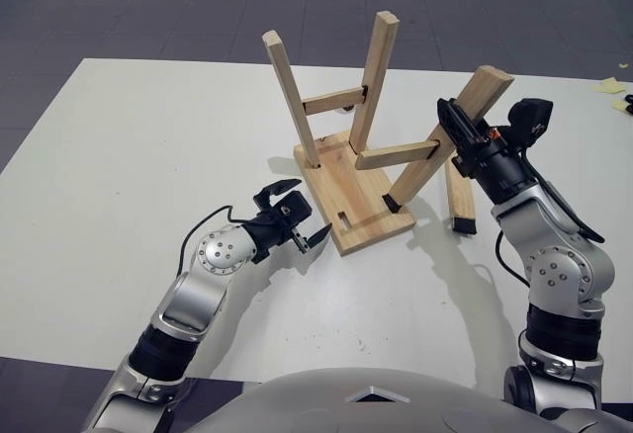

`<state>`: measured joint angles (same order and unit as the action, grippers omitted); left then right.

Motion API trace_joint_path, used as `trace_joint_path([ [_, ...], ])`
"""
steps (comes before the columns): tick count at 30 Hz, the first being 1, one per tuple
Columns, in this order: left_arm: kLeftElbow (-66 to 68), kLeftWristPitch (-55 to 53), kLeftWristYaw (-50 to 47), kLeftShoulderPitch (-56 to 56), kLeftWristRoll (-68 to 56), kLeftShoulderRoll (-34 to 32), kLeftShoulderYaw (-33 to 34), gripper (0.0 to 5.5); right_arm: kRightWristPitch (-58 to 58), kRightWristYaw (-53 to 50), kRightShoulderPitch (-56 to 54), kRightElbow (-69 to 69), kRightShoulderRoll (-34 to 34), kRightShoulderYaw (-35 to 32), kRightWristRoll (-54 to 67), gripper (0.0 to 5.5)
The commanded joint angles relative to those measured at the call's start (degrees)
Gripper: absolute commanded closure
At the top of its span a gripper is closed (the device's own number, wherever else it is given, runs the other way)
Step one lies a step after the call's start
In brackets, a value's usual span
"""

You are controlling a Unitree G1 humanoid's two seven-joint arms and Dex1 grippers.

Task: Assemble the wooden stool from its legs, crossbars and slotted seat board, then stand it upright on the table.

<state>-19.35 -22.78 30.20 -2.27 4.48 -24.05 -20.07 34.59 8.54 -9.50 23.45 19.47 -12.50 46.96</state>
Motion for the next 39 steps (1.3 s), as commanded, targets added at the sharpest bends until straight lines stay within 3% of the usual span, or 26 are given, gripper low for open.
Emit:
trace_joint_path([
  [1, 0.44, 0.35, 0.45, -0.94, 0.85, -0.51, -0.14, 0.1, -0.05, -0.91, -2.85, 0.11, -0.46, -1.52, 0.19, 4.48],
  [10, 1.33, 1.07, 0.55, -1.39, 1.4, -0.25, -0.25, 0.1, -0.06, -0.65, -1.78, 0.03, -1.32, -0.91, -1.74, 4.48],
  [25, 1.43, 1.27, -0.01, -0.69, 2.13, -0.05, -0.36, 0.1, -5.06, -0.48, 9.76, 0.39, -3.1, 3.76, -11.07, 4.48],
  [39, 1.93, 1.68, 0.45, -0.65, 3.3, -0.31, -0.89, 0.1, -6.53, -5.48, -1.72, 0.55, -6.64, 5.0, -13.78, 4.48],
])
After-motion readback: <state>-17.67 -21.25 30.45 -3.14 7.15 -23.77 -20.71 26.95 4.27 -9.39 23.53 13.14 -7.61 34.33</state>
